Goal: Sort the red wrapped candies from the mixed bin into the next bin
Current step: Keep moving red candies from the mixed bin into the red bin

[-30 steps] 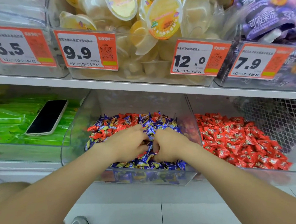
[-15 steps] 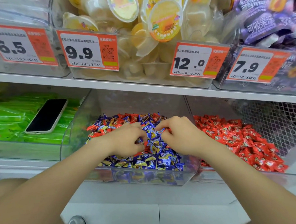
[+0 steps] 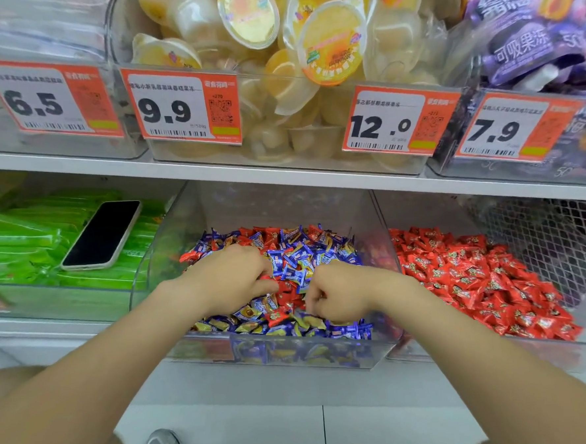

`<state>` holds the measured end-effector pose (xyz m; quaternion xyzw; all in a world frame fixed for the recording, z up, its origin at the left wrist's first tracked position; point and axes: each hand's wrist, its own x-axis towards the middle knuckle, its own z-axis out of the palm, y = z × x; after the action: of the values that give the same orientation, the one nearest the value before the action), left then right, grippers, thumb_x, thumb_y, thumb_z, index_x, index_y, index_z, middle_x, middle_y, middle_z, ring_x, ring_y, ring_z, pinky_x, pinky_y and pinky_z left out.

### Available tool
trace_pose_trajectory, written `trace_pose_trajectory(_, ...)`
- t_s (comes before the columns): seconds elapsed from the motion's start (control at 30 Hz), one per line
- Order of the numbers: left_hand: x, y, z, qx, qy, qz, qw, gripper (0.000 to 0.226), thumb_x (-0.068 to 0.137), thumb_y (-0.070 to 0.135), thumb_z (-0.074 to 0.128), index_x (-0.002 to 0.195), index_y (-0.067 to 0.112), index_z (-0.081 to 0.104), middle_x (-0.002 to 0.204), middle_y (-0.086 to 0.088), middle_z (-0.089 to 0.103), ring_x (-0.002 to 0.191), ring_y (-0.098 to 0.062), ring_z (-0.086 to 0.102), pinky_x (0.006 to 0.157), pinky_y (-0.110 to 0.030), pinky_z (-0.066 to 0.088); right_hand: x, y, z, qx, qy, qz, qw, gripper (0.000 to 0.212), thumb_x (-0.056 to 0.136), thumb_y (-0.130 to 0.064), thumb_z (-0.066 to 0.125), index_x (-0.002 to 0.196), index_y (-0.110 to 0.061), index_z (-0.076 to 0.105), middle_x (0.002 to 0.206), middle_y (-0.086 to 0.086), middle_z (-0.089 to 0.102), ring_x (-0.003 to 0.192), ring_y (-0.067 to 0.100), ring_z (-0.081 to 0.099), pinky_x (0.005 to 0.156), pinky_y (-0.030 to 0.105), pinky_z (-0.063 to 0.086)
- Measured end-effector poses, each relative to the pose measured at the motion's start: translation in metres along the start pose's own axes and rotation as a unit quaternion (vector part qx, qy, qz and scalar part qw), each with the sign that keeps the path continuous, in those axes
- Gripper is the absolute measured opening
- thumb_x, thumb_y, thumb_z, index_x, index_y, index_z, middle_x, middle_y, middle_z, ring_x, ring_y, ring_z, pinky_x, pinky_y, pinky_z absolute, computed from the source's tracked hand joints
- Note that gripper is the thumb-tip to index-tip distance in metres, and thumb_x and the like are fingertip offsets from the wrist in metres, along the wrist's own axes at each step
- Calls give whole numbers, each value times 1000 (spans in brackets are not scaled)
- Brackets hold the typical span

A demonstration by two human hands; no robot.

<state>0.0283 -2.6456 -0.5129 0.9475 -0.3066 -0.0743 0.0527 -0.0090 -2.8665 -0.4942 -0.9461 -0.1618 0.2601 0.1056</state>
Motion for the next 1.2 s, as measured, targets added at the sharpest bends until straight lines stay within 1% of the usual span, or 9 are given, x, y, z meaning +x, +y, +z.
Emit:
trace_pose_trajectory(0.13,3,4,0,13,24,21,999,20,109,34,42,108,21,56,81,2,57,82,-23,55,74,-43,51,-7,7,-4,-7,59,25,998,39,90,2,50,109,-16,78,76,-13,65,82,15,61,68,29,52)
trace_pose_trajectory(0.23,2,14,-2,-21,-6,47,999,24,105,24,40,115,32,59,88,5,60,89,-21,55,77,-41,49,-3,6,4,-56,106,23,993,39,98,-10,48,122,-29,72,96,-12,66,107,20,59,84,39,56)
trace_pose_trajectory(0.33,0,22,6,-7,-39,71,997,24,102,48,49,101,31,65,92,4,58,92,-19,56,83,-41,50,8,2,13,-77,165,20,983,21,102,-36,57,114,-34,74,103,-4,73,104,26,66,78,41,57)
trace_pose_trajectory(0.4,0,24,10,22,-79,72,994,40,93,69,58,108,32,67,95,6,53,96,-18,54,79,-35,46,15,-2,16,-106,167,9,980,27,97,-36,65,123,-40,73,103,-3,73,103,26,66,70,37,52)
trace_pose_trajectory(0.6,5,22,13,-38,-71,108,991,31,90,53,75,114,33,76,89,22,49,94,-10,53,81,-30,44,21,-3,9,-182,81,7,980,60,89,-28,71,146,-42,57,93,-7,56,109,26,63,71,35,45)
trace_pose_trajectory(0.77,4,16,11,-85,-17,46,995,20,100,44,55,94,25,58,91,2,56,91,-15,51,86,-45,49,37,1,18,-180,142,27,973,36,84,-36,80,118,-26,71,95,3,66,96,30,67,70,36,48)
trace_pose_trajectory(0.93,5,11,1,-136,96,-29,986,27,93,43,52,79,21,51,65,-3,56,57,-24,48,58,-41,43,33,2,21,-143,154,34,977,23,86,-32,72,105,-21,68,83,-1,57,89,31,64,67,34,44)
trace_pose_trajectory(1.03,5,9,-1,-124,88,-43,988,9,92,34,57,90,27,62,66,2,62,53,-15,50,59,-39,48,22,1,11,-20,188,42,981,25,86,-39,68,74,-17,63,62,0,62,72,30,64,60,33,49)
trace_pose_trajectory(1.2,10,13,3,-83,50,4,995,31,100,19,49,112,35,72,77,14,56,80,-19,62,73,-37,53,-15,-7,-18,161,234,54,957,31,95,-31,52,72,-10,55,53,7,69,48,16,65,60,32,58)
